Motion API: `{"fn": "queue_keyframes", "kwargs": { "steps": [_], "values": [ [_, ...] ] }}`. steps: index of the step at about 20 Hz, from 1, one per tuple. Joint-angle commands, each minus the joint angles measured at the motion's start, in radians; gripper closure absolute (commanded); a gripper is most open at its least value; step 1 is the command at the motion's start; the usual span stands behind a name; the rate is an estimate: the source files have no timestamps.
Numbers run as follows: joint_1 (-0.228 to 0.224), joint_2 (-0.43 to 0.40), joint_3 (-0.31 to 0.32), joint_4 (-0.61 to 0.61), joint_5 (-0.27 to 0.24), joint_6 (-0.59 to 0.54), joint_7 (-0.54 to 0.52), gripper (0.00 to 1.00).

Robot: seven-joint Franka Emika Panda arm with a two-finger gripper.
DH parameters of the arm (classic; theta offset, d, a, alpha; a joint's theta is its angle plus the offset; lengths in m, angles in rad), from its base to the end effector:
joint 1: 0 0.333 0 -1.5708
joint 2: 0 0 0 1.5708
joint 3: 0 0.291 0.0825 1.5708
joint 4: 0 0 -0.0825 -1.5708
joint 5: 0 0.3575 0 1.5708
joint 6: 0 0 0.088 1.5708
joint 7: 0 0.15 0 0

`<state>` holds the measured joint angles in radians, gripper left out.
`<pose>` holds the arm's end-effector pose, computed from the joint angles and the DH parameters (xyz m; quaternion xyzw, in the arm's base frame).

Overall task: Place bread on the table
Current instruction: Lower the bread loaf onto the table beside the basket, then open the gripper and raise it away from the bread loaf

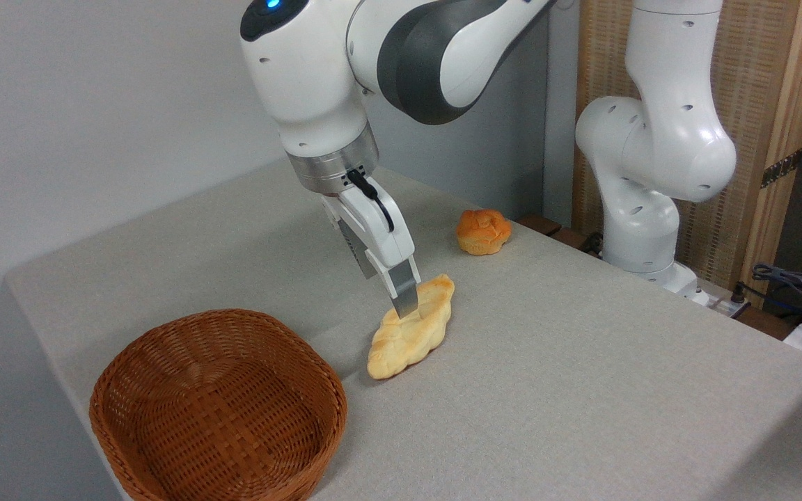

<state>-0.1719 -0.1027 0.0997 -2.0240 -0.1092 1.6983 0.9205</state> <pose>0.4670 -0.0482 0.4206 0.8781 -0.4618 -0.0777 0.0988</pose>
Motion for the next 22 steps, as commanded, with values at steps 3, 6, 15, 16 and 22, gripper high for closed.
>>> {"fn": "queue_keyframes", "kwargs": {
  "steps": [3,6,15,16,22],
  "values": [
    [-0.005,-0.006,0.014,0.028,0.003,0.038,0.001,0.0],
    [0.003,-0.006,0.018,0.06,0.006,0.089,-0.002,0.0],
    [0.008,-0.009,0.032,0.067,0.031,0.256,-0.146,0.0],
    [0.008,-0.008,0.032,0.068,0.064,0.267,-0.167,0.0],
    [0.005,0.011,0.028,0.102,0.154,0.279,-0.265,0.0]
  ]
}}
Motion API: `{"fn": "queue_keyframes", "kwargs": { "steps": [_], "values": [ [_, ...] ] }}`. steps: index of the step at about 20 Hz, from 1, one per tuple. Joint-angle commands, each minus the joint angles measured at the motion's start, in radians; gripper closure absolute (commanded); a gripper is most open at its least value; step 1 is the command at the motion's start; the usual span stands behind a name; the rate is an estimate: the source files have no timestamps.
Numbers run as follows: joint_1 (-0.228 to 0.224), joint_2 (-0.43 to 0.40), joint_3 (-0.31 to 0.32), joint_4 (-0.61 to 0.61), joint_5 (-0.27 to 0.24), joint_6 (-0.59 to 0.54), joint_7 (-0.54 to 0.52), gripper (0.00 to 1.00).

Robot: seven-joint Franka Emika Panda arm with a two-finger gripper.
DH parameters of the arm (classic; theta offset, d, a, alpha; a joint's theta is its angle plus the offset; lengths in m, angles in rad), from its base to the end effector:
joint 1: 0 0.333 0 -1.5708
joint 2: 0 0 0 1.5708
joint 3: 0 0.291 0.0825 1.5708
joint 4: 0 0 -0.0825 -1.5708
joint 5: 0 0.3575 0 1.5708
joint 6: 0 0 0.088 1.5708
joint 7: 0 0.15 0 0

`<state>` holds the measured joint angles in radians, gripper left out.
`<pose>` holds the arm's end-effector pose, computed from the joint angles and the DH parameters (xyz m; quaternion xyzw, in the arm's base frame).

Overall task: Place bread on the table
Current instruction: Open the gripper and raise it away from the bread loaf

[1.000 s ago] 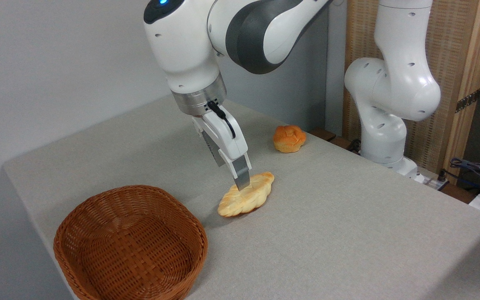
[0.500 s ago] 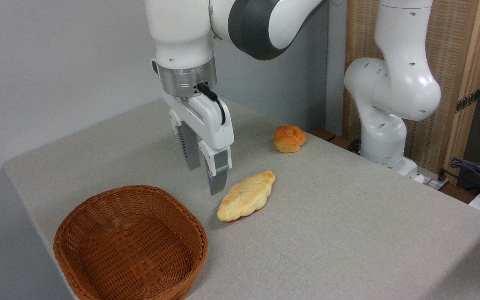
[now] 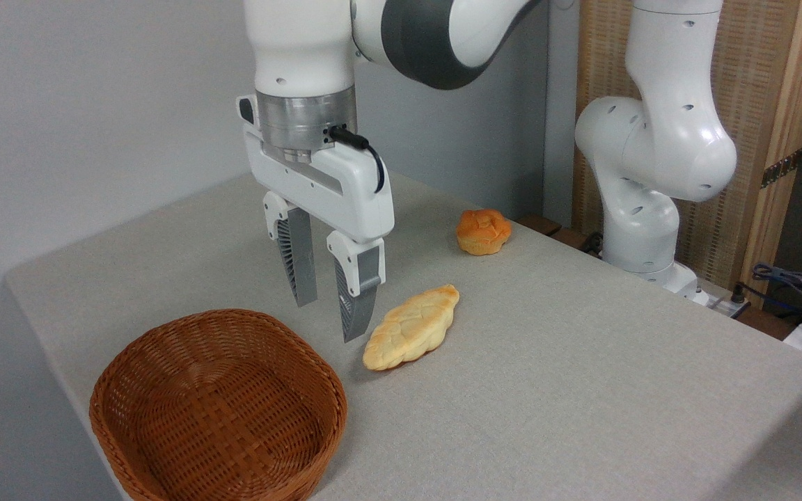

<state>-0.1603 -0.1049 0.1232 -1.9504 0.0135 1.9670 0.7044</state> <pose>0.5234 -0.0165 0.4748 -0.9296 0.3637 -0.0570 0.0197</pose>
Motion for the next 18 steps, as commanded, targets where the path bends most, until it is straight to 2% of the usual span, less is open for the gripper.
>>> {"fn": "queue_keyframes", "kwargs": {
  "steps": [1,9,12,13,18],
  "values": [
    [-0.007,0.013,0.007,0.031,0.026,0.01,-0.049,0.0],
    [-0.007,0.019,0.007,0.031,0.01,0.009,-0.046,0.0],
    [-0.005,0.019,0.01,0.031,-0.075,0.01,-0.045,0.0],
    [-0.005,0.019,0.01,0.031,-0.082,0.01,-0.043,0.0],
    [-0.005,0.019,0.01,0.031,-0.078,0.007,-0.037,0.0]
  ]
}}
